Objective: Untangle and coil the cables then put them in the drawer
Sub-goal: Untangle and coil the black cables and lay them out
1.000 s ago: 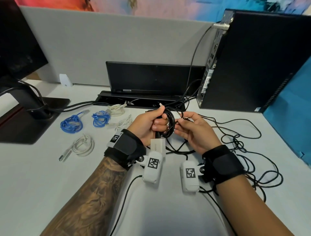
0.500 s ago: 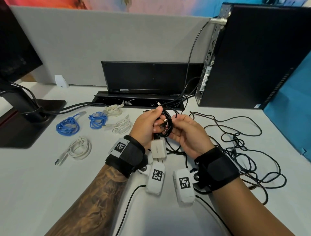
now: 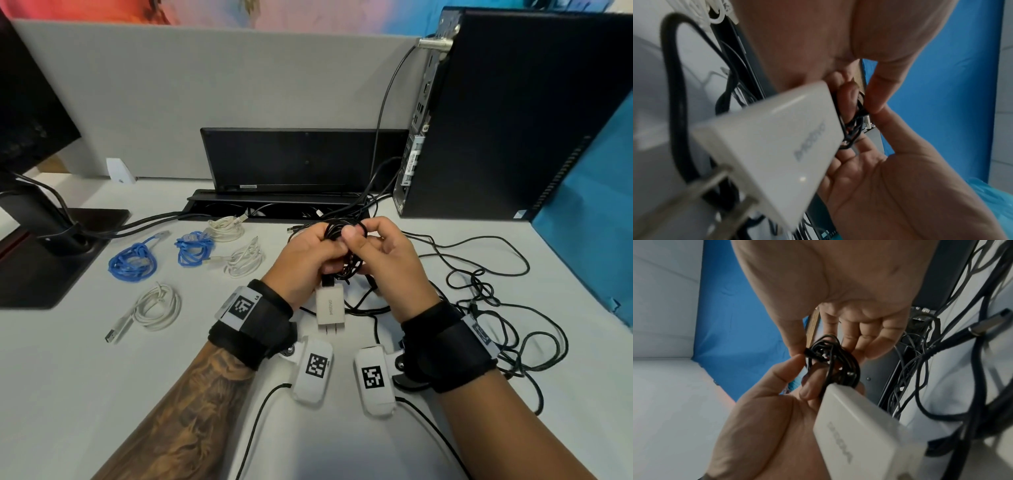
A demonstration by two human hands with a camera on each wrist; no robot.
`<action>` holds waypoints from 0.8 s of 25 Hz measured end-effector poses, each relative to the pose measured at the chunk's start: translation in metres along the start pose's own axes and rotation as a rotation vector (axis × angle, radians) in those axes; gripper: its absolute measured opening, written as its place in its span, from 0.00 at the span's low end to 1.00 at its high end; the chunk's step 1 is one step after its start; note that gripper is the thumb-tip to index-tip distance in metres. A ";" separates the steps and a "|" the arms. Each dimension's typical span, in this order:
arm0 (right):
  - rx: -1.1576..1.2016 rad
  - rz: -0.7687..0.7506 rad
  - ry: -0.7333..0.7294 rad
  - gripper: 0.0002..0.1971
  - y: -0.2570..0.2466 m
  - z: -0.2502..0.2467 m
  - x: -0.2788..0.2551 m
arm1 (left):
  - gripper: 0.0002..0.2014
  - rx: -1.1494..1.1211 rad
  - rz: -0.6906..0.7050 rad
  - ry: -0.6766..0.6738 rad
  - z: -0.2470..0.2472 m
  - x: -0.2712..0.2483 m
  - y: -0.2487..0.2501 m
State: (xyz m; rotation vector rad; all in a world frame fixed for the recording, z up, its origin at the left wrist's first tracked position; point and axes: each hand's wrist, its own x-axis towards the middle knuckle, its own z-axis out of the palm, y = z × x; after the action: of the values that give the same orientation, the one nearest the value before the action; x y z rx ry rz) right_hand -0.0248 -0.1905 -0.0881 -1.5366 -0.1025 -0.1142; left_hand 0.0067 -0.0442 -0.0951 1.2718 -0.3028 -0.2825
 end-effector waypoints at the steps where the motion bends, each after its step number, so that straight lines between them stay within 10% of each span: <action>1: -0.016 0.000 -0.005 0.12 0.001 0.000 0.000 | 0.21 0.070 0.025 -0.027 -0.003 0.000 -0.001; 6: -0.048 -0.139 0.074 0.03 -0.006 -0.006 0.001 | 0.05 0.222 0.026 -0.020 -0.004 -0.004 -0.004; 16: -0.202 0.045 -0.054 0.10 -0.007 -0.019 0.004 | 0.11 0.120 0.032 -0.140 0.000 -0.007 0.000; 20: -0.273 -0.188 0.042 0.12 -0.015 -0.016 0.000 | 0.08 0.114 -0.043 -0.168 0.005 -0.007 -0.001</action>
State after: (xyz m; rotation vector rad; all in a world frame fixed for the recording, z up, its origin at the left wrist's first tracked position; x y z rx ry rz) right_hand -0.0274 -0.2069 -0.0743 -1.7940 -0.2045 -0.3206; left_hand -0.0018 -0.0458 -0.0953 1.3710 -0.4401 -0.4152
